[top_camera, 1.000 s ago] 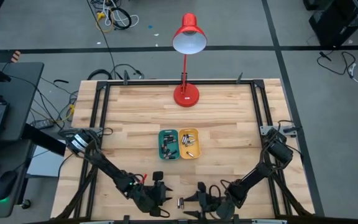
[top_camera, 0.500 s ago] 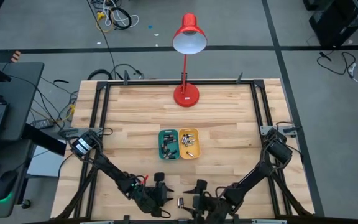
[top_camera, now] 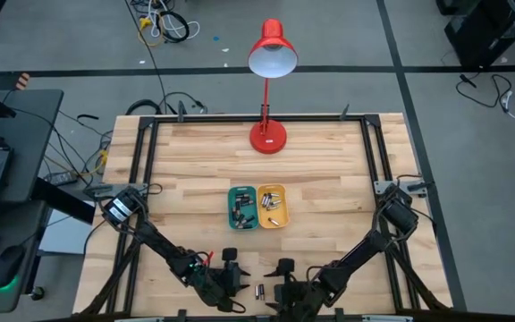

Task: Sort batteries
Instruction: Put the black battery into the blue bin

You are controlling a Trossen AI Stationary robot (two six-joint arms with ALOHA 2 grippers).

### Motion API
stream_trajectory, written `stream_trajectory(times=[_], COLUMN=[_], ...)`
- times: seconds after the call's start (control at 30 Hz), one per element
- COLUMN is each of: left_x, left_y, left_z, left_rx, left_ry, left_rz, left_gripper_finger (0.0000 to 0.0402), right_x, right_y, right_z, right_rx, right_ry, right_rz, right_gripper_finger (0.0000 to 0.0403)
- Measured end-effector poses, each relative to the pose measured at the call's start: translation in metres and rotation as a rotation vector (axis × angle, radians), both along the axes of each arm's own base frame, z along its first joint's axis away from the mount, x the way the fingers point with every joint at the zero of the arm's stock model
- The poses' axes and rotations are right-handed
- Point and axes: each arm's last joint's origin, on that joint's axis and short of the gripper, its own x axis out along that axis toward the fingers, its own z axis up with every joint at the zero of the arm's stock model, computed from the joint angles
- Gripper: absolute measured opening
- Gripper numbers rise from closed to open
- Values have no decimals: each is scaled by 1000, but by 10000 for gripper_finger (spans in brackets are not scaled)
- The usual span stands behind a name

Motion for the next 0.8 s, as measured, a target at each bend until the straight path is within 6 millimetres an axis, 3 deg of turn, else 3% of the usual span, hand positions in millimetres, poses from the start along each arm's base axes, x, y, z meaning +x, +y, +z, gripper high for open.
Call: stream_trajectory(times=[0.53,0.67,0.8], left_x=[0,0,0], left_y=[0,0,0], left_z=[0,0,0], left_rx=[21,23,23], left_ry=[-1,-1,-1], left_rz=[-8,-9,-9], left_gripper_finger=[163,163,163], right_x=[18,19,20], right_y=[-20,-24,-26], right_z=[-2,-3,-3], right_rx=[91,104,109], right_ry=[101,131,140], right_rz=[71,55,48], right_gripper_finger=[362,333,280])
